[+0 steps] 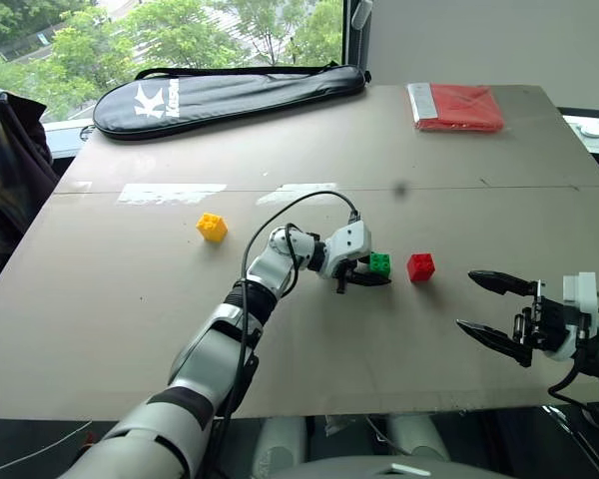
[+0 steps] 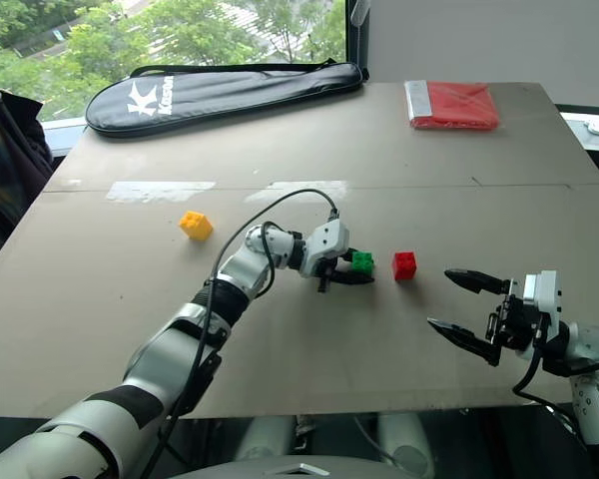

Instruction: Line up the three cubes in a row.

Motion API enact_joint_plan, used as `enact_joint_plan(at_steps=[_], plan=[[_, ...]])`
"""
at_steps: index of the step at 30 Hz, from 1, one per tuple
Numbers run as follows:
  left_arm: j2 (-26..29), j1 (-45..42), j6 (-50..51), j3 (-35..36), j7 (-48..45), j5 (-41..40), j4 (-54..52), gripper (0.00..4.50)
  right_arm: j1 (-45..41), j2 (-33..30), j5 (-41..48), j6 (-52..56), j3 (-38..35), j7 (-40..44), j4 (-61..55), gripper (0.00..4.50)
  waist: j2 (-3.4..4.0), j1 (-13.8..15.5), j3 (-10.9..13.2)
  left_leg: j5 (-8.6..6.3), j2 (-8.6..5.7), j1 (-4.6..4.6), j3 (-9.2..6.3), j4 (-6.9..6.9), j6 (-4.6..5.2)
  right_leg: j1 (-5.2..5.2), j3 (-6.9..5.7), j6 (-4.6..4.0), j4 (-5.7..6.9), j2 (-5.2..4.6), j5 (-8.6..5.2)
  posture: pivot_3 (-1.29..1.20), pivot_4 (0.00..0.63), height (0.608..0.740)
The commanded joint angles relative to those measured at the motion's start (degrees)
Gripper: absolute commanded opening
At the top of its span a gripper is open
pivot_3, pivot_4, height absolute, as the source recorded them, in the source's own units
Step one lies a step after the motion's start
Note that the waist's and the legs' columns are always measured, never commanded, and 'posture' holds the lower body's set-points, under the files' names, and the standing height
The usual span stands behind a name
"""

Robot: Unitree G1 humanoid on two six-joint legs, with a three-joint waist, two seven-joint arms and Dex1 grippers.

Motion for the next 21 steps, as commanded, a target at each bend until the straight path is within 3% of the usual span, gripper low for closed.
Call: enact_joint_plan(at_steps=[1,6,13,21], plan=[[-0.32,0.6,0.22,0.11,-1.13,0.75,-0.21,1.33,-0.59,-0.58,0.43,-1.26,-2.04,0.22,-0.2,4.5,0.0,0.0,0.0,0.0,0.0,0.0,0.0,0.0,0.0,0.0,0.0,0.0,0.0,0.0,0.0,0.0,0.15,0.708],[-0.19,1.1,2.61,0.72,-2.38,0.24,-1.63,1.33,-1.52,-0.64,0.19,-1.42,-1.6,0.35,0.37,4.5,0.0,-0.01,0.0,0.0,0.0,0.01,-0.01,0.0,0.0,0.0,0.0,0.0,0.01,0.0,0.0,0.0,0.15,0.708],[0.42,1.74,3.72,0.73,-1.96,1.52,-2.63,4.47,-2.43,-0.68,-0.29,-1.77,-1.36,1.2,1.38,4.5,0.0,0.02,0.0,0.0,0.0,0.03,0.0,0.02,0.0,0.01,0.0,0.0,0.04,0.0,0.0,0.0,0.15,0.708],[3.39,4.41,4.84,3.4,2.25,0.56,-8.07,4.47,-2.53,-0.31,-0.41,-1.95,-1.14,1.25,1.06,4.5,0.0,-0.8,0.0,0.01,0.01,0.13,0.0,0.07,0.0,0.05,0.05,0.03,0.17,0.02,0.0,0.0,0.15,0.708]])
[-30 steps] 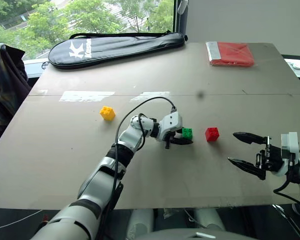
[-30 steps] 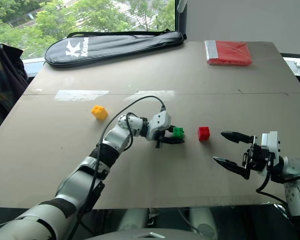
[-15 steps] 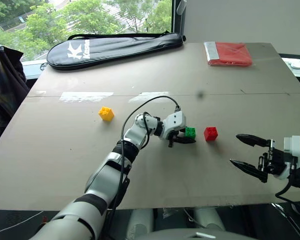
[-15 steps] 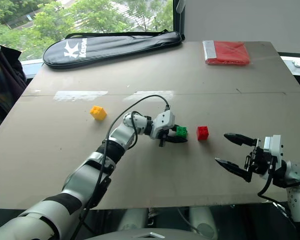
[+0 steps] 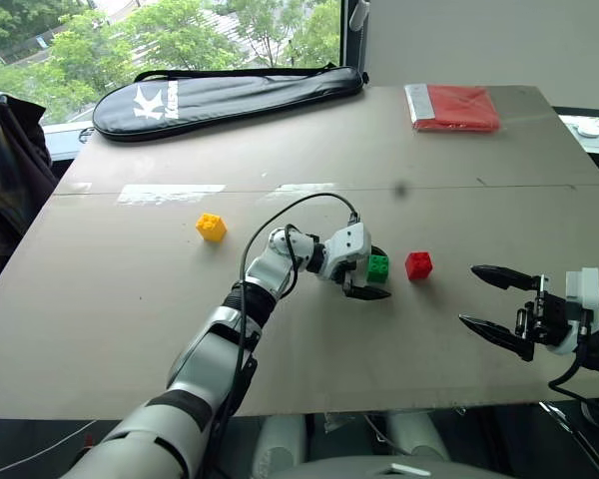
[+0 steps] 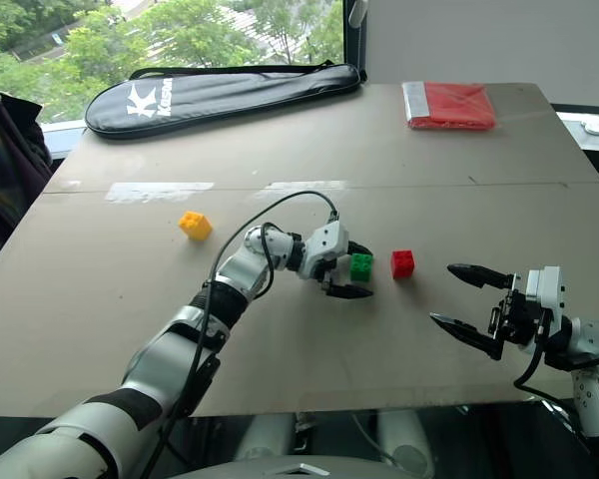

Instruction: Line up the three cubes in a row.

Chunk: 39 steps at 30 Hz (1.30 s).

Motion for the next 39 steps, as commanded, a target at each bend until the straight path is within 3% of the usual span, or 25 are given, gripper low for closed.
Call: enact_joint_plan(at_steps=[1,4,7,10,12,14,20,25,39], plan=[[3.48,3.5,2.75,2.81,1.89,-0.9,-6.9,4.47,-0.53,-0.18,0.57,-0.82,-0.84,0.15,-1.11,4.5,0.0,-0.37,0.0,0.0,0.02,0.0,0.0,-0.01,0.0,-0.01,0.01,0.0,0.0,0.02,0.0,0.0,0.15,0.708],[7.57,8.9,8.3,5.39,1.76,-4.25,-19.4,4.47,-0.81,-0.25,1.21,-0.27,-0.89,0.03,-2.04,4.5,0.02,-0.56,0.01,0.0,0.06,0.04,-0.03,-0.05,0.0,-0.03,0.01,-0.02,0.05,0.07,0.0,0.0,0.15,0.708],[14.28,18.83,20.52,10.57,1.32,-12.84,-41.29,4.47,-2.01,-0.31,2.2,0.74,-0.42,0.25,-2.8,4.5,0.04,-0.55,0.01,0.0,0.17,-0.04,-0.03,-0.12,-0.01,-0.16,0.04,-0.25,0.09,0.11,0.11,0.0,0.15,0.708],[19.39,27.12,28.8,15.12,3.76,-17.94,-54.38,4.47,-3.77,-0.09,2.78,1.39,0.21,0.42,-2.78,4.5,0.05,-0.2,0.0,0.0,0.19,-0.08,-0.11,-0.12,-0.01,-0.24,0.11,-0.26,0.09,0.03,0.12,0.0,0.15,0.708],[21.13,31.72,31.91,18.38,7.32,-19.53,-59.88,4.47,-4.95,0.12,3.23,1.81,0.52,0.38,-2.68,4.5,0.05,0.07,0.01,0.0,0.15,-0.06,-0.12,-0.12,-0.02,-0.24,0.14,-0.24,0.08,-0.07,0.12,0.0,0.15,0.708],[19.41,35.72,32.53,23.74,13.58,-21.15,-63.27,4.47,-6.48,0.47,3.9,2.49,0.8,0.1,-2.55,4.5,0.05,0.26,0.01,0.0,0.08,-0.04,-0.1,-0.08,-0.01,-0.16,0.13,-0.03,0.05,-0.2,-0.01,0.0,0.15,0.708],[12.28,43.53,29.38,34.53,33.95,-16.02,-63.46,4.47,-10.19,1.59,4.24,4.12,1.96,-0.37,-0.82,4.5,-0.05,0.35,0.02,0.0,0.01,0.1,-0.07,0.04,-0.01,0.03,0.13,-0.2,0.0,-0.24,-0.13,0.0,0.15,0.708],[9.79,43.42,24.73,34.28,43.67,-9.88,-58.54,4.47,-11.84,2.24,3.24,3.95,3.2,0.56,1.19,4.5,-0.06,0.58,0.02,0.0,0.01,0.05,-0.02,0.03,-0.01,0.04,-0.08,-0.22,0.03,-0.15,0.13,0.0,0.15,0.708],[9.29,35.36,15.18,34.8,52.43,-6.16,-44.85,4.47,-9.8,2.28,2.82,3.08,2.19,-0.06,-0.11,4.5,-0.08,0.98,0.01,0.0,0.01,0.02,-0.01,-0.05,-0.02,0.03,-0.1,-0.25,0.0,-0.15,0.15,0.0,0.15,0.708]])
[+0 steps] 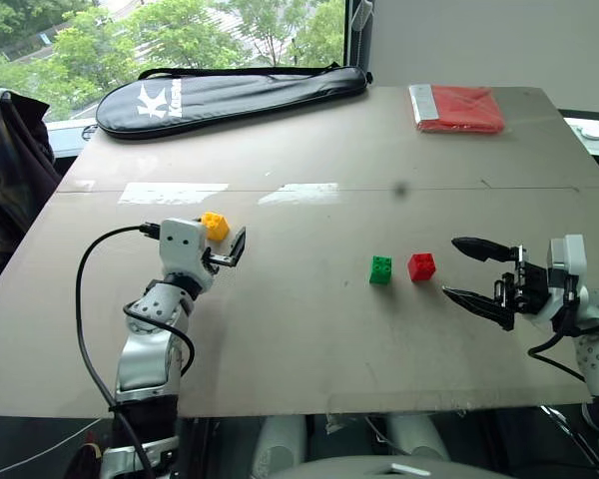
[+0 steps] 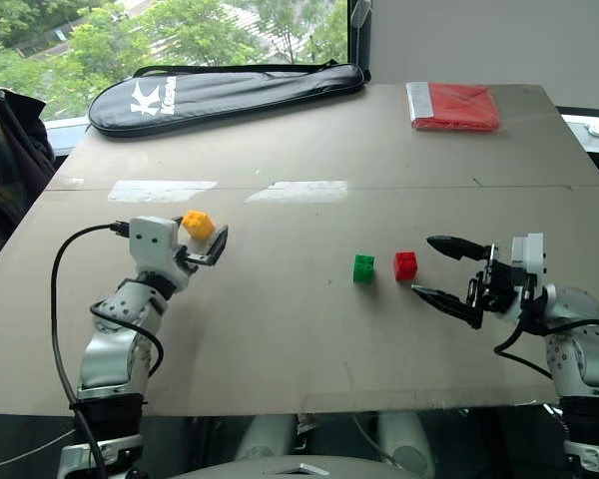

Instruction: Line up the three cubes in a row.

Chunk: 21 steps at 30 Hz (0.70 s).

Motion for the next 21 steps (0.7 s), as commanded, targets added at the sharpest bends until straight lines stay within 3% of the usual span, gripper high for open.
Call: enact_joint_plan(at_steps=[1,11,14,19,21], plan=[[1.62,-2.42,-2.37,1.67,1.21,0.29,3.0,4.47,0.77,-0.16,0.32,-1.14,-1.51,-0.54,-2.63,4.5,0.0,0.07,0.0,0.0,0.0,0.0,-0.01,0.0,0.0,0.0,-0.01,0.0,0.0,0.0,0.0,0.0,0.15,0.708],[4.47,-10.6,0.36,-3.33,-3.61,0.79,16.49,4.47,1.25,0.11,-0.05,-2.21,-1.34,-1.14,-2.86,4.5,0.0,0.33,0.0,0.0,-0.02,0.0,0.03,0.03,0.0,0.01,-0.01,0.02,-0.01,-0.01,0.0,0.0,0.15,0.708],[5.13,-11.68,1.52,-3.83,-3.72,1.05,18.71,3.67,2.16,0.12,-0.09,-2.58,-1.48,-1.3,-3.35,4.5,0.0,0.34,0.0,0.0,-0.02,-0.01,0.01,0.01,-0.01,0.0,-0.03,0.01,-0.02,-0.01,0.0,0.0,0.15,0.708],[5.69,-10.67,1.36,-4.04,-4.19,1.14,17.74,1.42,3.04,-0.24,0.02,-2.71,-1.91,-1.52,-3.79,4.5,0.0,0.15,0.0,0.0,-0.01,0.01,0.0,0.01,-0.01,0.01,-0.02,0.01,0.01,-0.01,0.0,0.0,0.15,0.708],[5.73,-10.27,0.88,-4.23,-4.53,1.1,17.03,1.33,3.18,-0.4,0.09,-2.72,-2.06,-1.5,-3.8,4.5,0.0,0.07,-0.01,0.0,-0.01,0.03,0.03,0.01,-0.01,0.01,0.0,0.01,0.01,-0.01,0.0,0.0,0.15,0.708]])
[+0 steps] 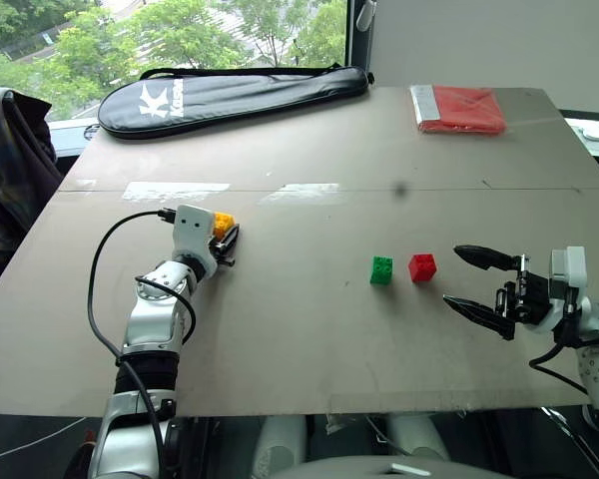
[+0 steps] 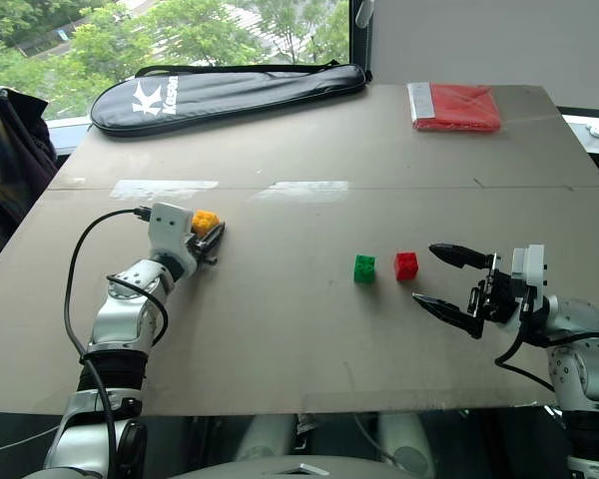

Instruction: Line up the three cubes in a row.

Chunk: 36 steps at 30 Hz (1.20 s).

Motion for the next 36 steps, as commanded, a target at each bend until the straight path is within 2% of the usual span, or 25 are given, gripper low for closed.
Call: enact_joint_plan(at_steps=[1,4,7,10,14,24,33,35,36], plan=[[0.49,1.34,-1.13,-1.37,-3.05,-0.92,-3.46,1.33,0.19,-0.84,0.62,-0.83,-2.11,0.0,-1.63,4.5,0.0,-0.05,0.0,0.0,0.0,0.0,0.0,0.0,0.0,0.0,0.0,0.0,0.0,0.0,0.0,0.0,0.15,0.708],[0.63,2.7,-2.63,-6.96,-16.28,-5.99,-10.62,1.33,0.82,-1.58,0.41,-0.75,-2.6,0.47,-0.76,4.5,0.0,0.22,0.0,0.0,0.0,-0.01,0.01,0.0,0.0,0.0,0.0,0.0,0.0,-0.02,0.0,0.0,0.15,0.708],[1.72,2.38,-6.06,-11.71,-27.22,-7.62,-11.31,1.33,1.58,-2.38,-0.24,-1.11,-2.49,1.65,0.67,4.5,0.0,0.56,0.0,0.0,-0.04,-0.11,-0.02,0.01,-0.01,-0.01,-0.05,-0.02,-0.08,-0.06,0.0,0.0,0.15,0.708],[0.57,0.02,-9.12,-14.0,-33.57,-8.97,-7.79,1.33,2.12,-2.92,-1.05,-1.99,-2.26,2.7,2.11,4.5,0.0,0.37,0.0,0.0,-0.05,-0.1,0.03,0.01,0.0,0.0,-0.01,-0.02,-0.12,-0.04,-0.01,0.0,0.15,0.708],[0.96,-5.25,-15.31,-19.72,-44.72,-6.28,1.48,1.33,2.56,-3.14,-1.6,-2.84,-2.72,3.29,3.19,4.5,0.01,0.23,0.0,0.01,-0.02,-0.04,0.01,0.01,0.0,0.0,0.0,-0.01,-0.06,0.06,-0.02,0.0,0.15,0.708],[-2.72,-18.85,-31.62,-22.94,-55.35,-1.12,28.08,1.33,5.25,-2.04,-1.69,-3.76,-3.51,1.59,0.6,4.5,0.01,0.28,0.0,0.0,-0.01,-0.1,-0.01,0.02,0.01,-0.01,0.02,0.0,-0.13,0.12,-0.01,0.0,0.15,0.708],[-6.57,-25.38,-35.42,-22.17,-59.96,0.38,39.66,1.33,7.2,-1.44,-1.54,-4.37,-3.68,-0.19,-1.37,4.5,0.01,0.41,-0.01,0.0,-0.03,-0.11,0.0,0.05,0.02,0.0,0.03,0.13,-0.14,0.1,-0.08,0.0,0.15,0.708],[-6.74,-26.11,-34.73,-22.1,-61.83,0.3,40.62,2.37,7.47,-1.4,-1.46,-4.25,-3.55,-0.64,-2.04,4.5,0.01,0.37,-0.01,0.0,-0.03,-0.11,-0.01,0.05,0.02,0.0,0.03,0.19,-0.13,0.1,-0.12,0.0,0.15,0.708],[-6.75,-26.32,-34.83,-22.08,-62.19,0.51,40.96,2.68,7.54,-1.41,-1.43,-4.2,-3.51,-0.75,-2.23,4.5,0.01,0.35,-0.01,0.0,-0.03,-0.11,-0.01,0.05,0.02,0.0,0.03,0.18,-0.12,0.11,-0.12,0.0,0.15,0.708]])
